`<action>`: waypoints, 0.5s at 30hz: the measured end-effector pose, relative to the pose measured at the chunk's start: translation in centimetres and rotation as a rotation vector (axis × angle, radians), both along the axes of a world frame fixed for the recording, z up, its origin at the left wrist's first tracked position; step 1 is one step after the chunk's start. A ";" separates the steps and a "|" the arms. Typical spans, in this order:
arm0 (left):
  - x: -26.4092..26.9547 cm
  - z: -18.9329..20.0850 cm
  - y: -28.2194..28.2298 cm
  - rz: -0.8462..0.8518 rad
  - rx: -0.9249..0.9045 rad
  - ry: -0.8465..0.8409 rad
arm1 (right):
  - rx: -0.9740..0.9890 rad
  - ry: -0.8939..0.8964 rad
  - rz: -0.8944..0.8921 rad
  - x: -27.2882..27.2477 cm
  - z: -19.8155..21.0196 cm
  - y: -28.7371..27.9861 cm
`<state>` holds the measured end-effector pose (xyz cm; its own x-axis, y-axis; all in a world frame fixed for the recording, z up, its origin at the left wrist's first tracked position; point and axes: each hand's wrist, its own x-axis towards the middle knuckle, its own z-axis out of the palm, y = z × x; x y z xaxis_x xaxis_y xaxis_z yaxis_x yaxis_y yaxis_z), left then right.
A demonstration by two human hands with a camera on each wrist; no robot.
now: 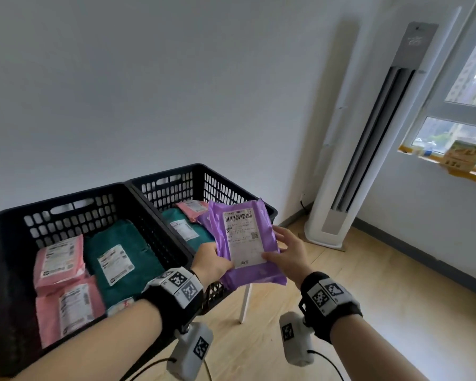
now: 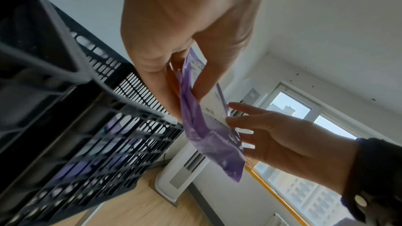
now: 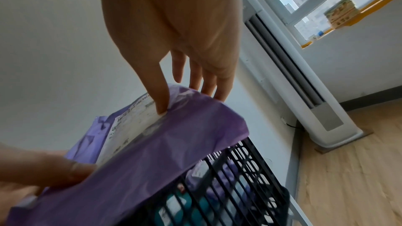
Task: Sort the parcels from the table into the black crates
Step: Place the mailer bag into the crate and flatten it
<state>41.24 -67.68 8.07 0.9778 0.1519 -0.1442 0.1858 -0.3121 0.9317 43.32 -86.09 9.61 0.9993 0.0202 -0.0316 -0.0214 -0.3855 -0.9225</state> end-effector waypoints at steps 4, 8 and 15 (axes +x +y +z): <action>5.4 2.3 -0.6 0.037 -0.030 0.002 | -0.043 -0.034 0.037 6.0 2.2 -0.9; 10.1 4.4 -1.3 0.086 -0.081 -0.001 | -0.019 -0.051 0.139 12.3 3.8 -1.5; 17.3 7.6 -1.9 0.230 -0.066 -0.074 | -0.005 -0.081 0.331 22.9 6.1 -1.5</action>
<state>58.52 -69.61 15.64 0.9268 0.3645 -0.0901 0.1750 -0.2071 0.9625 66.18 -87.60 15.72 0.9377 0.3443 0.0467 0.1791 -0.3638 -0.9141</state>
